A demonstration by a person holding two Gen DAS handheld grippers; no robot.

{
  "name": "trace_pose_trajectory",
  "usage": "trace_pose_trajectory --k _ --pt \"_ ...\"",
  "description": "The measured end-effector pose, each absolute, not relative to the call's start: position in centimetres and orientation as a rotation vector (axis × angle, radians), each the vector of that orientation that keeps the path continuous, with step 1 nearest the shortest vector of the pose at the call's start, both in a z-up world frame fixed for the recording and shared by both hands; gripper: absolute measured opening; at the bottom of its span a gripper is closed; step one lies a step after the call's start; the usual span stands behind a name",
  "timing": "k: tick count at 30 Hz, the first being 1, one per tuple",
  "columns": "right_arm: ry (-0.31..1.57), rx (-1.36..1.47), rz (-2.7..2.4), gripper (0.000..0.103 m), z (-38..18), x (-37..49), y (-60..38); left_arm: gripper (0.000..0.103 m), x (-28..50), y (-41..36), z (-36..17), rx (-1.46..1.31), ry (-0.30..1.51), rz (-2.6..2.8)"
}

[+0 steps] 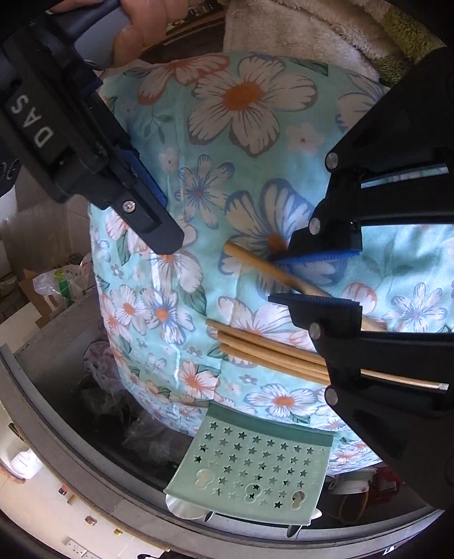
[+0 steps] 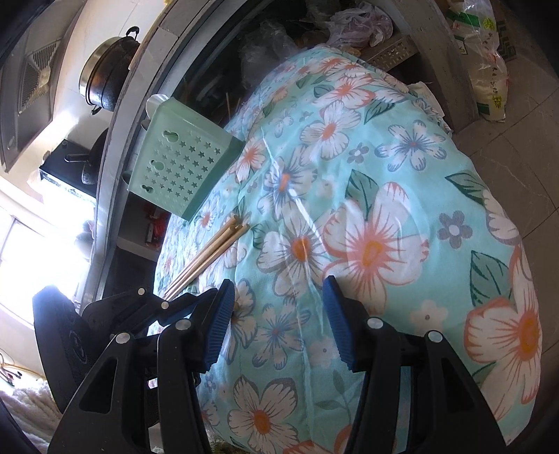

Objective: Organize utensils
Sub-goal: 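Grasp one wooden chopstick with the left gripper while the right moves to the chopsticks, then raise the chopstick upright with the left gripper while the right grasps another chopstick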

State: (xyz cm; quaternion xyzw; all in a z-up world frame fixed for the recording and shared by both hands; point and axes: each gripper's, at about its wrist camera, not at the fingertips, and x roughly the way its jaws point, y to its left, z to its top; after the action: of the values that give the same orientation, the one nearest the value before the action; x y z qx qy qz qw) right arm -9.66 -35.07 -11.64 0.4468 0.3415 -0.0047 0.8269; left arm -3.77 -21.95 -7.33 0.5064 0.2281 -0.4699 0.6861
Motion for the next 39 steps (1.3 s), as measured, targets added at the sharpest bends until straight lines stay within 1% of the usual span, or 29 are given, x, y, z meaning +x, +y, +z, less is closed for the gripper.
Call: trace_pose_trajectory --k 12,25,28,33,34,36,37,39 --pt "0.710 0.989 0.008 0.052 -11.4 -9.9 -35.1 0.010 -2.7 -20.5 -2.5 0.999 0.402 -0.942" --pt "0.678 1.002 0.055 0.051 -9.8 -8.7 -34.1 0.006 0.9 -15.8 4.2 0.699 0.332 -0.701" --pt "0.673 1.019 0.093 0.047 -9.5 -7.5 -33.4 0.006 2.0 -14.3 5.4 0.614 0.337 -0.648" --pt "0.716 1.070 0.144 0.035 -10.4 -4.4 -31.8 0.005 3.5 -11.5 6.9 0.480 0.336 -0.579" --pt "0.736 1.090 0.138 0.033 -10.9 -3.7 -31.6 0.005 3.9 -10.8 7.2 0.451 0.341 -0.573" --pt "0.759 1.127 0.131 0.027 -11.8 -2.6 -31.3 0.005 4.4 -9.8 7.5 0.412 0.343 -0.563" --pt "0.769 1.152 0.112 0.026 -12.3 -2.1 -31.3 0.005 4.7 -9.3 7.7 0.393 0.346 -0.562" --pt "0.762 1.199 0.092 0.021 -12.9 -1.4 -31.6 0.005 5.1 -8.6 7.8 0.366 0.351 -0.562"
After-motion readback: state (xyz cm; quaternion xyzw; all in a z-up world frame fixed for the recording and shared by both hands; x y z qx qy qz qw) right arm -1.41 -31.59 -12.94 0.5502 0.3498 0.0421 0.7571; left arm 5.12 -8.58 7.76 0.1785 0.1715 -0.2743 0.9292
